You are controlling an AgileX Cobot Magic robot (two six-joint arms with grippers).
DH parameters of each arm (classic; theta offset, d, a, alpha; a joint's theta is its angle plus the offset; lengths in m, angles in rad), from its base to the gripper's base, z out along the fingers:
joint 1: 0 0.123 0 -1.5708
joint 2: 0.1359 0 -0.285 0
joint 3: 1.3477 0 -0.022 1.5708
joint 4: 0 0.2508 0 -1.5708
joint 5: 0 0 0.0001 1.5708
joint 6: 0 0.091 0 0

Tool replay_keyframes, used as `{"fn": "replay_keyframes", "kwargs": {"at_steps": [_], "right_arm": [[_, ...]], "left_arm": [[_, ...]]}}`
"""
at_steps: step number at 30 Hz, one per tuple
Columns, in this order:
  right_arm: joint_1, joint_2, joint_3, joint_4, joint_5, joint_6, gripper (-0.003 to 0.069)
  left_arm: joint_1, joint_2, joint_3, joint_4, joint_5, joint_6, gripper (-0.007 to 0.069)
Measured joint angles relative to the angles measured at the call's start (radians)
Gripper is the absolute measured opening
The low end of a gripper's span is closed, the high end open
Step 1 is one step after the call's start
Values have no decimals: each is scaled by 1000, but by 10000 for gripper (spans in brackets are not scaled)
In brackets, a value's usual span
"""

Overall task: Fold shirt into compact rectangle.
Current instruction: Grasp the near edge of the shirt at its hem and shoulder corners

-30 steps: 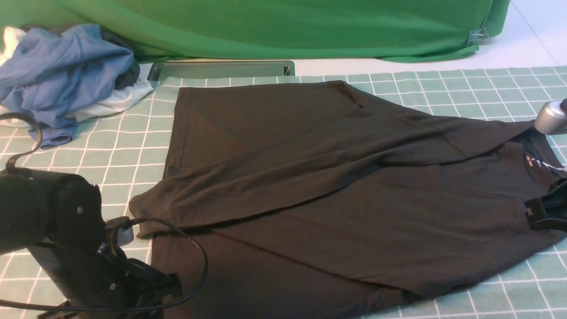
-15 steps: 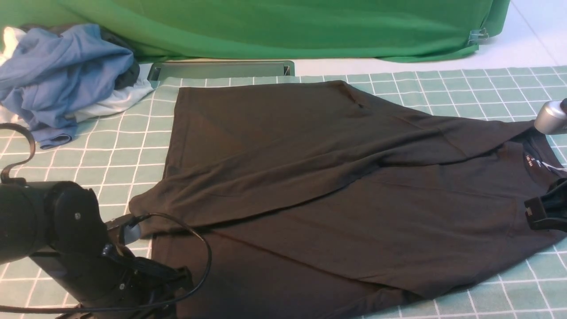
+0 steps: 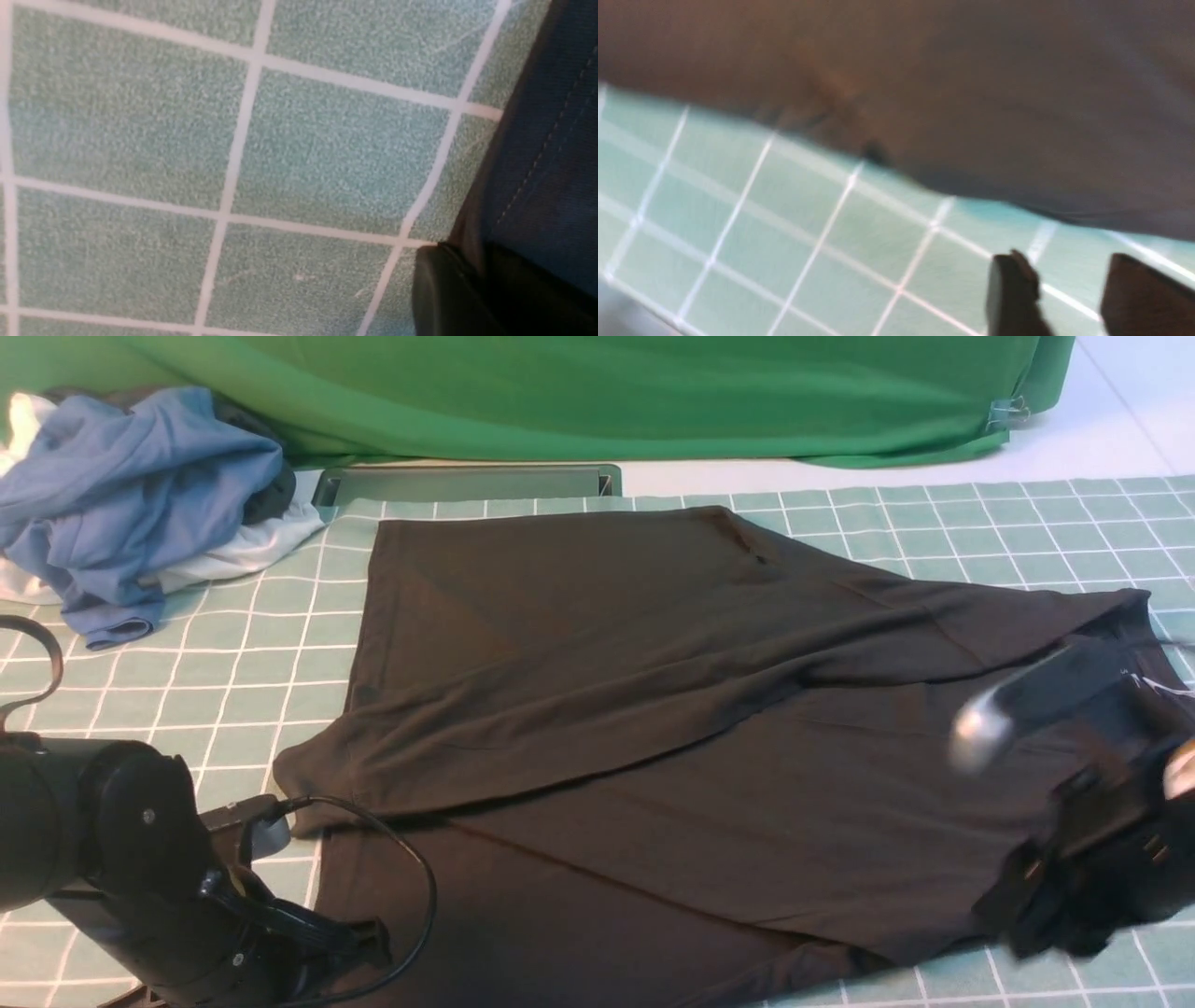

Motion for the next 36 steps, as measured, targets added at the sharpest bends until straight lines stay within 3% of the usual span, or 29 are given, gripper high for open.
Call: {"fn": "replay_keyframes", "kwargs": {"at_steps": [2, 6, 9, 14, 28, 36], "right_arm": [[124, 44, 12, -100, -60, 1, 451], [263, 121, 12, -243, -128, 4, 524], [318, 193, 13, -310, -159, 8, 539], [333, 312, 12, -362, -160, 17, 541], [341, 311, -40, -481, -30, 96, 541], [271, 357, -42, -552, -56, 151, 541]], "left_arm": [[0, 0, 0, 0, 0, 5, 19], [0, 0, 0, 0, 0, 7, 17], [0, 0, 0, 0, 0, 21, 17], [0, 0, -9, 0, 7, 24, 17], [0, -4, -24, -8, -3, 25, 17], [0, -23, -86, -4, -14, 28, 17]]}}
